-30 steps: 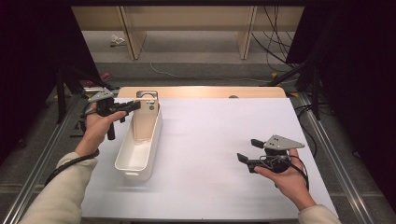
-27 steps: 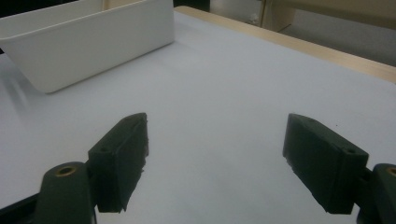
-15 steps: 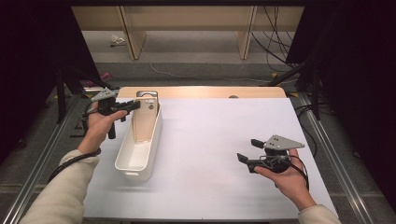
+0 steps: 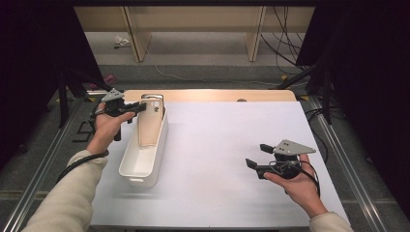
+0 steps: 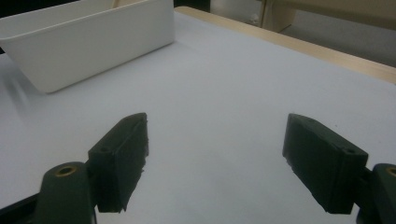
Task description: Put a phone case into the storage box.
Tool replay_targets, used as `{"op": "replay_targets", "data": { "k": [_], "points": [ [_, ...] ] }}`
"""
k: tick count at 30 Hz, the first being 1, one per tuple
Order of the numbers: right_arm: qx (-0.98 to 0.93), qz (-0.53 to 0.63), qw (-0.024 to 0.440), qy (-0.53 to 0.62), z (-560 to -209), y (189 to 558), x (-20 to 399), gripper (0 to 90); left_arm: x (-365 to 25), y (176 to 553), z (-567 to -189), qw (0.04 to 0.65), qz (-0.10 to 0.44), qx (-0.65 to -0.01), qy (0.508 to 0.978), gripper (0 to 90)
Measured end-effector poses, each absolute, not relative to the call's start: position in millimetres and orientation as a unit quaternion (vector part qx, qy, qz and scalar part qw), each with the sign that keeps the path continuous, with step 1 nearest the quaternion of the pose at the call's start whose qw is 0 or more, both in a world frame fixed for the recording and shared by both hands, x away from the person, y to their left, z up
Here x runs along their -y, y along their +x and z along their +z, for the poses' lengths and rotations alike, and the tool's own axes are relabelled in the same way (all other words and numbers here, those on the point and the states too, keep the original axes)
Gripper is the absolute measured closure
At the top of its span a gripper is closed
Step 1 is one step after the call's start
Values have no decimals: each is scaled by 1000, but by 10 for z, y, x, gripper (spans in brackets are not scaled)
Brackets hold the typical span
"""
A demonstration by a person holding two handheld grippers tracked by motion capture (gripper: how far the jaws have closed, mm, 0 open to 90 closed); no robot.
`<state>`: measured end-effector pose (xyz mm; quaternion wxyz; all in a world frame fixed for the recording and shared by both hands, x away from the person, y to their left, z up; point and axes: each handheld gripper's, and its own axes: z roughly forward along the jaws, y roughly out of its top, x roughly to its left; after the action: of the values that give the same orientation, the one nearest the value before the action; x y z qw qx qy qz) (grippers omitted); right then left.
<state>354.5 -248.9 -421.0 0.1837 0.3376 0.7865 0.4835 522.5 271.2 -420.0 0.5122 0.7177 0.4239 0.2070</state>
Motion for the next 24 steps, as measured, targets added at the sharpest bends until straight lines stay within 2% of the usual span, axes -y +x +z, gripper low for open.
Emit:
{"op": "replay_targets", "data": {
  "k": [24],
  "points": [
    [-787,483,182,337,-4211,3544,2488,234,-2602,5238,-4091,438,280,-410,749,607]
  ]
}}
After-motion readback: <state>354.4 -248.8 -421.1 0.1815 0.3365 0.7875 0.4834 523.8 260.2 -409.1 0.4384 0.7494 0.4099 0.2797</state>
